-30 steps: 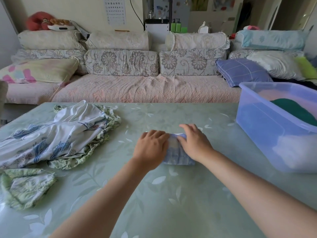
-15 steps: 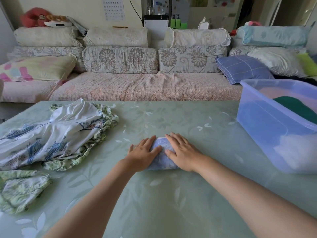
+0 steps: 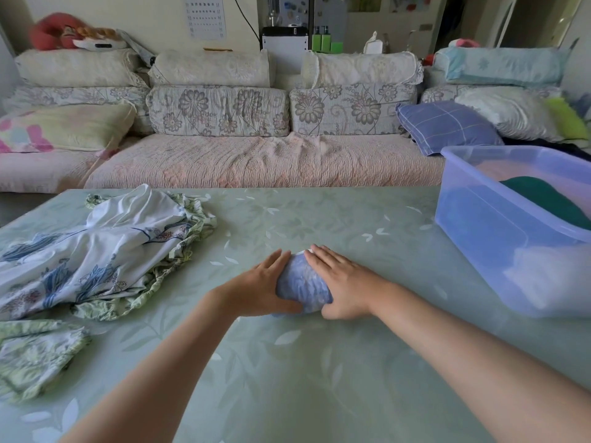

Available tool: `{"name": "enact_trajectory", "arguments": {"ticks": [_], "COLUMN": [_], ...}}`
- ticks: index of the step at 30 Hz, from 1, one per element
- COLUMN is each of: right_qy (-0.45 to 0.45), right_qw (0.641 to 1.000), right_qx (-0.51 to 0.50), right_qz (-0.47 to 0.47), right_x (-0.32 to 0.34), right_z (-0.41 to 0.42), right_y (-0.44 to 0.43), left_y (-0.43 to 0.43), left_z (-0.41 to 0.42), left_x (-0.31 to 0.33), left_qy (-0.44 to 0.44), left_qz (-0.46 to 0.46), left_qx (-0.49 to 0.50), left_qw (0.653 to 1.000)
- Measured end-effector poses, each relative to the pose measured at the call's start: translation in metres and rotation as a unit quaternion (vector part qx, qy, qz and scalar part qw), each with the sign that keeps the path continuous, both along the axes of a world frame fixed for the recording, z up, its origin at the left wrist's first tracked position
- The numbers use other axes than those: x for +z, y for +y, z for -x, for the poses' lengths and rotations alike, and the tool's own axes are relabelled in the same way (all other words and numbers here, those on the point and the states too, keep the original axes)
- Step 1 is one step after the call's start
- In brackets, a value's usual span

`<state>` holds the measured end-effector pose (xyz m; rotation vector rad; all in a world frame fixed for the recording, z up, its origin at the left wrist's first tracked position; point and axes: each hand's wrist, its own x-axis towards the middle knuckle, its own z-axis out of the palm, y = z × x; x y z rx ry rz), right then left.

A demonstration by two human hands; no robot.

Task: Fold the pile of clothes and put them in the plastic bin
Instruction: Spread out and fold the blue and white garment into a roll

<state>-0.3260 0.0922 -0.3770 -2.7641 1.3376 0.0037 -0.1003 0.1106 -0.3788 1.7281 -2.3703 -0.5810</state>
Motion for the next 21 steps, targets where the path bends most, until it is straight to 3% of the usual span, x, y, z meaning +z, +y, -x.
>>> {"name": "enact_trajectory", "arguments": {"ticks": [5, 8, 13, 21], "right_qy": [0.012, -0.009, -0.059, -0.102], "right_qw": [1.0, 0.999, 0.994, 0.983], "right_qx": [-0.014, -0.027, -0.045, -0.036], "right_qz": [0.0, 0.029, 0.083, 0.147], "right_x": [0.006, 0.002, 0.0, 0.048], "right_z": [-0.007, -0.012, -0.005, 0.069], "right_y": [-0.007, -0.015, -0.007, 0.031], "left_y": [-0.01, -0.014, -0.008, 0.016], "left_z": [0.01, 0.02, 0.028, 0.082], "left_x": [0.01, 0.013, 0.009, 0.046], "left_qy": [-0.139, -0.189, -0.042, 0.043], "left_qz": [0.023, 0.086, 0.118, 0.207], "left_qx": [0.001, 0.018, 0.035, -0.018], "left_qw": [0.99, 0.978, 0.992, 0.977]}}
